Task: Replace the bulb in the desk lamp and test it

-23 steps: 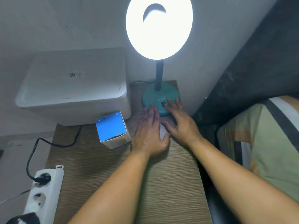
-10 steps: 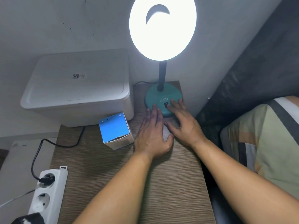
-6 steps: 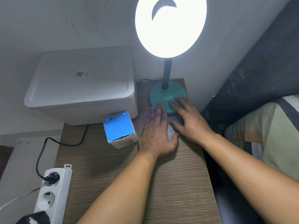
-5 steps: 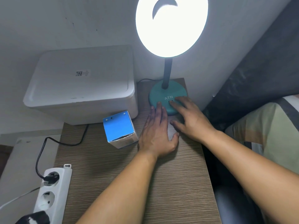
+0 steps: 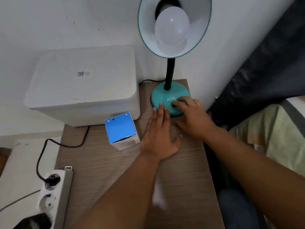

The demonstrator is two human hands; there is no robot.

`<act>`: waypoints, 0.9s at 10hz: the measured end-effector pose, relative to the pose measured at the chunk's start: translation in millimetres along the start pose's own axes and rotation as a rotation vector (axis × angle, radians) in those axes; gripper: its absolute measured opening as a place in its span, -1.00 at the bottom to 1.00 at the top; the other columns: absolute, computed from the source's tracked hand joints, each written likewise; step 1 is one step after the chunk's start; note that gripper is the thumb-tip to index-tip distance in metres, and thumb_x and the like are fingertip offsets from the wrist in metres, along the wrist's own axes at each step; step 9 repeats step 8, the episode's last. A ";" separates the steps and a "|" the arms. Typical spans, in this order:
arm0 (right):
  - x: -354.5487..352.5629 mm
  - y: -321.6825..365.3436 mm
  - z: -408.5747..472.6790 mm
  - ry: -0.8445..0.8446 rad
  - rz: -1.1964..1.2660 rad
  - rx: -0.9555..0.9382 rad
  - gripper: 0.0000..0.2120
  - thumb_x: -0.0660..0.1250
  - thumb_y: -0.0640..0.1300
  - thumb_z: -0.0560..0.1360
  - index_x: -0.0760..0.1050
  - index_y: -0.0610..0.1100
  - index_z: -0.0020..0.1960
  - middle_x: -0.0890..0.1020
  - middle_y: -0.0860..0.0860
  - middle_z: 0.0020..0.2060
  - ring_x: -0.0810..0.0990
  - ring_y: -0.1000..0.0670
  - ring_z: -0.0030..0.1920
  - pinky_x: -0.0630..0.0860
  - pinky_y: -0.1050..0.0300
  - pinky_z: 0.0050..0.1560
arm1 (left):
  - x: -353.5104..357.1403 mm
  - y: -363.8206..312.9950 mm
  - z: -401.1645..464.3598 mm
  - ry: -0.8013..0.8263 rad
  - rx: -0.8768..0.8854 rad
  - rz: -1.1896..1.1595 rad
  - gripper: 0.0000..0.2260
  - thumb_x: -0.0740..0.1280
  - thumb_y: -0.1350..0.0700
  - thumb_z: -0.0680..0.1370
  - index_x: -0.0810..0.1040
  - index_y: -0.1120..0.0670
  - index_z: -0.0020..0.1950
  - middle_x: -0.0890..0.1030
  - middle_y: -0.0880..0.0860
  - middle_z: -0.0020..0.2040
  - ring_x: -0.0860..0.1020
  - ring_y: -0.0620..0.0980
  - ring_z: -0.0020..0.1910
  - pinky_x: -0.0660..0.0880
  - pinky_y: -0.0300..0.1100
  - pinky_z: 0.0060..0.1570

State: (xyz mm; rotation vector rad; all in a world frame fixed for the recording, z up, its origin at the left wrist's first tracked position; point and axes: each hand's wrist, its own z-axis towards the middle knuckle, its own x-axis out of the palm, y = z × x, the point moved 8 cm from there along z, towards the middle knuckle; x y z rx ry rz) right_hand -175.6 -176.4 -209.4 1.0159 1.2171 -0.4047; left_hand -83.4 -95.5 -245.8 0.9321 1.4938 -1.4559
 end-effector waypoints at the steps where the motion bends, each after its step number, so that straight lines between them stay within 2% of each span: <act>1: 0.3 1.2 -5.8 -0.004 0.021 0.014 -0.35 0.45 -0.07 0.40 0.32 -0.03 0.44 0.34 -0.05 0.40 0.27 -0.11 0.39 0.29 -0.03 0.40 | -2.2 0.9 -0.6 0.028 -0.017 -0.035 -0.12 0.23 -0.26 0.49 -0.06 0.15 0.63 -0.18 0.07 0.64 -0.17 0.06 0.61 -0.05 -0.07 0.56; 2: -2.0 2.2 -13.0 -0.024 0.097 0.032 -0.39 0.43 -0.13 0.42 0.35 -0.13 0.44 0.37 -0.12 0.41 0.28 -0.12 0.43 0.17 0.08 0.45 | -7.3 1.4 0.7 0.044 -0.032 -0.126 -0.17 0.28 -0.19 0.51 -0.01 0.16 0.62 -0.10 0.09 0.64 -0.11 0.08 0.61 -0.01 -0.04 0.56; 3: -10.1 6.6 -19.8 -0.057 0.104 0.069 -0.47 0.38 -0.13 0.45 0.39 -0.15 0.40 0.43 -0.11 0.37 0.38 -0.10 0.38 0.28 0.06 0.41 | -22.6 1.6 -1.8 -0.007 -0.054 -0.198 -0.33 0.31 -0.02 0.55 0.18 0.17 0.58 0.13 0.13 0.61 0.06 0.13 0.60 0.09 -0.03 0.55; 4: -20.6 12.3 -28.1 -0.033 0.085 0.123 -0.53 0.33 -0.06 0.49 0.40 -0.10 0.38 0.46 -0.04 0.32 0.42 -0.05 0.31 0.37 0.02 0.34 | -43.0 -6.9 -9.1 -0.088 -0.047 -0.211 -0.46 0.32 0.06 0.56 0.34 0.15 0.52 0.36 0.12 0.51 0.25 0.11 0.53 0.13 -0.12 0.49; 5: -30.8 17.9 -38.7 -0.031 0.065 0.149 -0.54 0.32 -0.03 0.50 0.39 -0.07 0.38 0.47 -0.02 0.31 0.44 -0.04 0.30 0.42 -0.02 0.30 | -58.9 -18.4 -14.8 -0.121 -0.020 -0.226 -0.54 0.32 0.08 0.55 0.45 0.14 0.45 0.49 0.10 0.40 0.41 0.07 0.41 0.29 -0.12 0.41; 6: -39.4 29.3 -52.1 -0.058 0.040 0.134 -0.55 0.33 -0.04 0.50 0.39 -0.06 0.37 0.49 -0.01 0.28 0.46 -0.01 0.26 0.48 -0.03 0.25 | -75.3 -23.0 -23.5 -0.129 -0.020 -0.234 -0.56 0.31 0.07 0.55 0.48 0.10 0.43 0.52 0.04 0.36 0.45 0.02 0.35 0.38 -0.10 0.35; 7: -44.8 41.9 -64.8 -0.084 0.039 0.119 -0.58 0.32 -0.05 0.50 0.42 -0.03 0.35 0.51 0.00 0.25 0.49 0.02 0.21 0.52 -0.02 0.20 | -96.3 -25.8 -35.2 -0.173 -0.005 -0.240 -0.59 0.31 0.08 0.55 0.51 0.08 0.40 0.55 0.03 0.31 0.47 -0.01 0.30 0.36 -0.19 0.28; 9: -48.4 57.1 -74.4 -0.098 0.022 0.086 -0.58 0.33 -0.02 0.48 0.41 0.02 0.33 0.51 0.04 0.24 0.49 0.03 0.21 0.54 -0.05 0.17 | -115.2 -26.4 -48.1 -0.221 -0.014 -0.297 -0.62 0.32 0.09 0.54 0.55 0.07 0.36 0.57 0.03 0.29 0.47 -0.02 0.29 0.35 -0.23 0.24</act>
